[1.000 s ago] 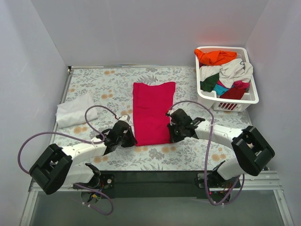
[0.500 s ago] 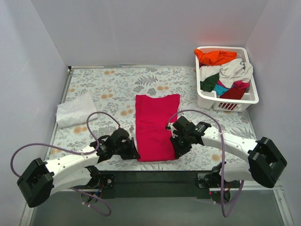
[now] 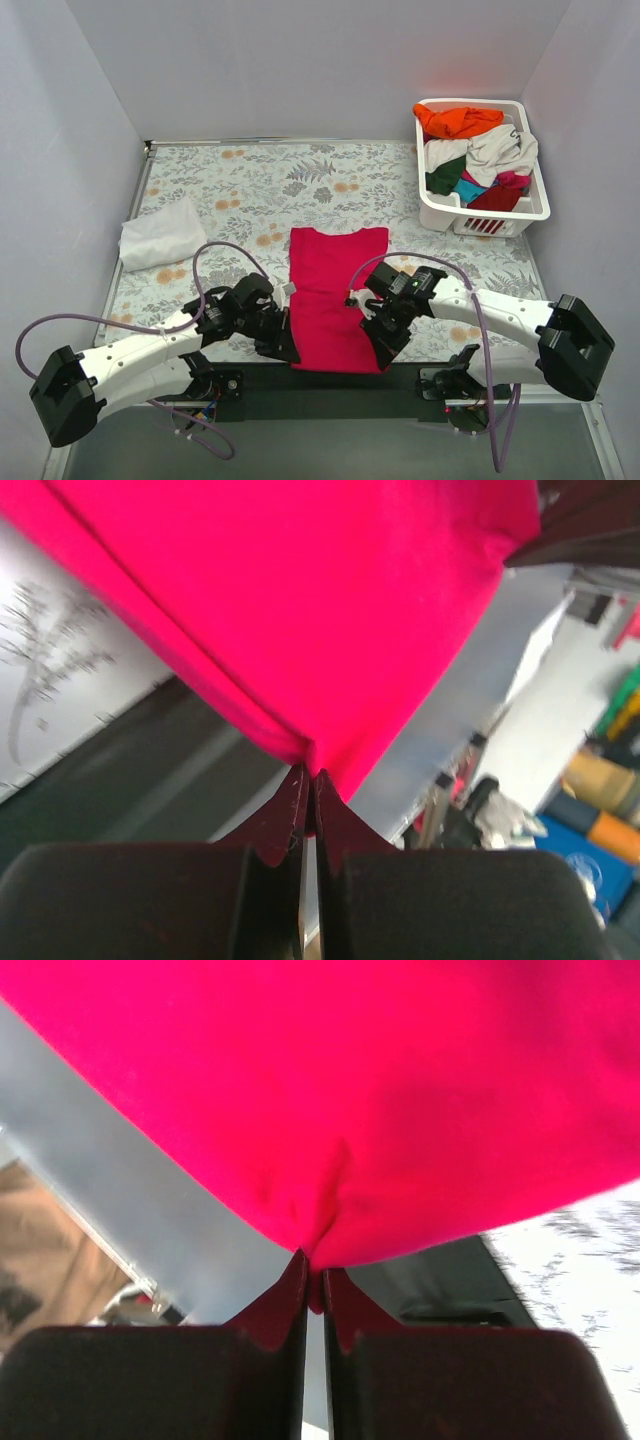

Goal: Fold and stack the t-shirts
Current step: Fold the tshirt

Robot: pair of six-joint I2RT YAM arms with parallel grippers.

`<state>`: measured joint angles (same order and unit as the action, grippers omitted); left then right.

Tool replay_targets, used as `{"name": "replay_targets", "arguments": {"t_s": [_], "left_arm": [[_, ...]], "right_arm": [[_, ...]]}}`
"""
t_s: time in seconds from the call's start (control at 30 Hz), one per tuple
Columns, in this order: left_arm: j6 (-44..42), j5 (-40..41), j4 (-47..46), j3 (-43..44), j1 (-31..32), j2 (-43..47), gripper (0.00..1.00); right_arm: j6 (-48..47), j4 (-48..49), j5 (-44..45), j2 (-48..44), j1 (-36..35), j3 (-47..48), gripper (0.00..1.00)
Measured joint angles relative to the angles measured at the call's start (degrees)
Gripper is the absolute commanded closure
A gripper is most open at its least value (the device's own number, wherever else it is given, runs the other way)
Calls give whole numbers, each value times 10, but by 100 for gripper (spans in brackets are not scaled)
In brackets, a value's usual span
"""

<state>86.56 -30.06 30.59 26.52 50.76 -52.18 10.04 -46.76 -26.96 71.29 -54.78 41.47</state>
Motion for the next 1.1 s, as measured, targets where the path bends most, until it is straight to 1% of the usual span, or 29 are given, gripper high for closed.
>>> {"name": "replay_targets", "arguments": {"t_s": [0.2, 0.33, 0.47, 0.6, 0.77, 0.93, 1.1], "left_arm": [[-7, -54, 35, 7, 0, 53, 100], [-9, -52, 60, 55, 0, 92, 100], [-11, -31, 66, 115, 0, 114, 100], [-13, 10, 64, 144, 0, 133, 100], [-11, 93, 49, 133, 0, 146, 100], [-7, 182, 13, 100, 0, 145, 100], [-14, 257, -51, 74, 0, 114, 100]], "right_arm": [[-24, -39, -60, -31, -17, 26, 99], [-33, -62, -76, -59, -20, 78, 99], [-41, -92, -66, -75, -21, 146, 99], [-43, -117, -16, -77, -21, 202, 99], [-43, -141, 62, -75, -2, 245, 99], [-42, -146, 143, -62, 50, 260, 99], [-30, -118, 221, -42, 74, 257, 99]]}}
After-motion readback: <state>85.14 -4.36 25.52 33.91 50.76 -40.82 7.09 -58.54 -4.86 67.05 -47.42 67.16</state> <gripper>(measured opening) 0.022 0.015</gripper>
